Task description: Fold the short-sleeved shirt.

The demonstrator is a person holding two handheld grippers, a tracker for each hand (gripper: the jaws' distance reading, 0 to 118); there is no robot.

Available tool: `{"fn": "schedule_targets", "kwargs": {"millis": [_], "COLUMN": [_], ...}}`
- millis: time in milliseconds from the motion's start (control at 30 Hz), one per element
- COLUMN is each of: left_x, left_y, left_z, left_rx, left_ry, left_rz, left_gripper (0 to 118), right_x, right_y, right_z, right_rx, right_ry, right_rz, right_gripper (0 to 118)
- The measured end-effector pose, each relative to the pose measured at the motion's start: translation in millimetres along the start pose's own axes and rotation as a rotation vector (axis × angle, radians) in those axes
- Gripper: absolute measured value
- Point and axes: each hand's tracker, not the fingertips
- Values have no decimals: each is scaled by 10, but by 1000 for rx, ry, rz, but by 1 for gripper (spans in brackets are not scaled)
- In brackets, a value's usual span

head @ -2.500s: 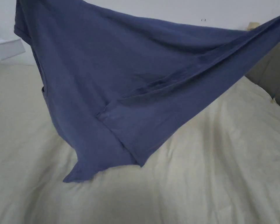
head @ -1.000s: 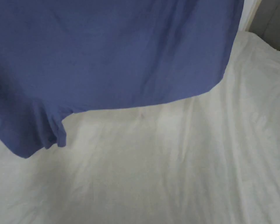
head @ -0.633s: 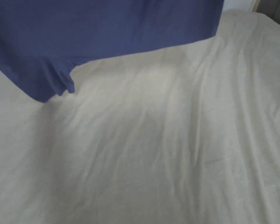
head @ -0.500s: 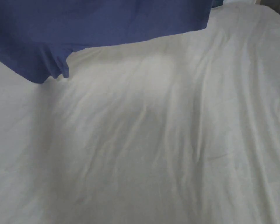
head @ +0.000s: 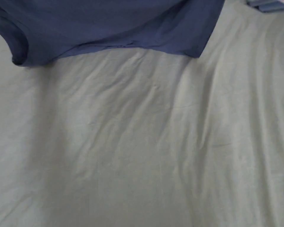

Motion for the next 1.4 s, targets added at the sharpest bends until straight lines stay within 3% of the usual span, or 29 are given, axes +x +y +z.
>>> {"fn": "schedule_targets", "kwargs": {"millis": [300, 400, 533, 667, 833, 1167, 1400], "left_x": [-329, -538, -754, -958, -1160, -1438, -1437], "left_y": [-1272, -1644, -2054, -2315, -2654, -3424, -3779], "left_z": [455, 749, 1338, 1908, 2536, 3411, 3680], "left_rx": [-180, -227, -238, -230, -218, -275, -306], "left_ry": [-47, -55, -70, -104, -137, -162, -161], "left_rz": [-52, -50, -77, -14, 59, 145, 49], "left_gripper": [3, 3, 3, 3, 3, 3, 3], "right_x": [905, 1114, 1410, 1684, 1948, 2408, 2600], "right_y": [-1254, -1693, -2201, -2543, -2890, -3226, -3527], "right_z": [-19, 224, 608, 994, 1444, 2112, 2340], "right_rx": [-204, -249, -275, -299, -311, -240, -256], "right_ry": [10, 19, 34, 58, 83, 78, 79], "right_rz": [-70, -31, 123, 94, 156, 97, 80], "right_gripper": [5, 5, 5, 5, 5, 5, 5]}}
